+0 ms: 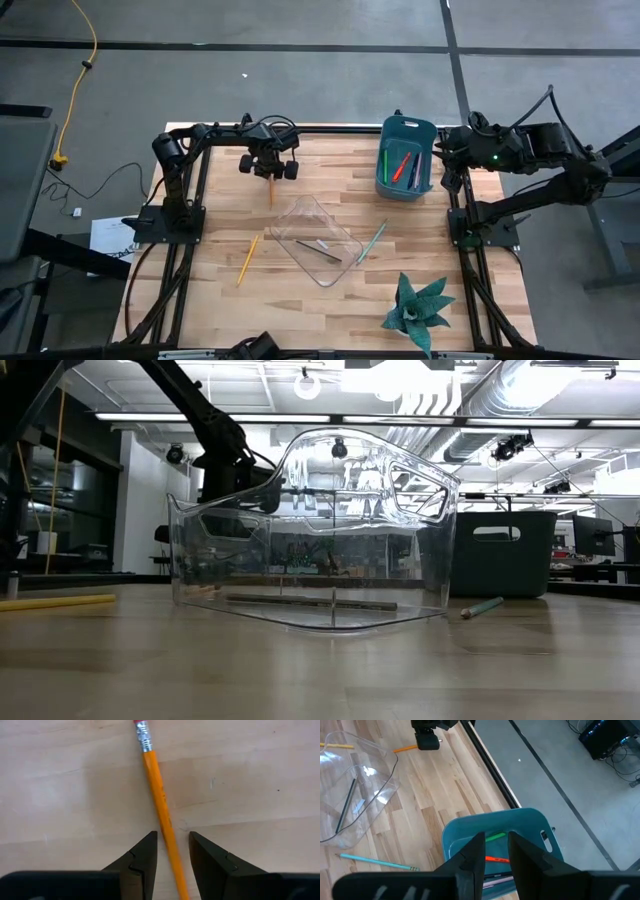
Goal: Sort pens & pencils
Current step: Put the orange pencil into the transparent bin
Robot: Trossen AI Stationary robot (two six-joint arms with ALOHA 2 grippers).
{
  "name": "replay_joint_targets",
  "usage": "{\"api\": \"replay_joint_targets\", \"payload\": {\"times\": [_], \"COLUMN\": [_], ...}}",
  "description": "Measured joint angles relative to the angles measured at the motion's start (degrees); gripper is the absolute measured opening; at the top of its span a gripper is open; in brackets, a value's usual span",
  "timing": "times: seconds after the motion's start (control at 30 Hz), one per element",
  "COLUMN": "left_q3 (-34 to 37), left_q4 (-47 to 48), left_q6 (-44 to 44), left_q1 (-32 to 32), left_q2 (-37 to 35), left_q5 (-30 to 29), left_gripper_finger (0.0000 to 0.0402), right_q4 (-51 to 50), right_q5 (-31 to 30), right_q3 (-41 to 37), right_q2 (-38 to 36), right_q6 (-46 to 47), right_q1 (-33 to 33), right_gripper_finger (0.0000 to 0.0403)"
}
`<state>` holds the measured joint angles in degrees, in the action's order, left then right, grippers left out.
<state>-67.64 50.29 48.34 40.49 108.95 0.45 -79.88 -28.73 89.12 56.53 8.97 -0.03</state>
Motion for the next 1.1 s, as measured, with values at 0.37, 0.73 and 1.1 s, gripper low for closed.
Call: {"api": "replay_joint_targets", "payload": {"times": [0.37,0.73,1.1], "left_q3": [0.0,0.0,-0.04], "left_q4": [-1.12,-1.01,-0.97], "left_q6": [-0.09,-0.09,-0.75], "left_q1": [0.0,0.0,0.0], "left_q2": [0.02,0.02,-0.04], "left_q5": [0.44,0.63,0.65], "left_gripper_finger": [0.0101,0.007,0.0018], "right_q4": [0.0,0.0,0.0], "right_q5": [0.0,0.0,0.0], "right_q3": [0.0,0.0,0.0], "right_q2": [0.0,0.0,0.0], "right_q6": [0.0,0.0,-0.02], "right_q1": [0.01,0.0,0.0], "right_gripper_finger": [0.0075,0.0075,0.0075]}}
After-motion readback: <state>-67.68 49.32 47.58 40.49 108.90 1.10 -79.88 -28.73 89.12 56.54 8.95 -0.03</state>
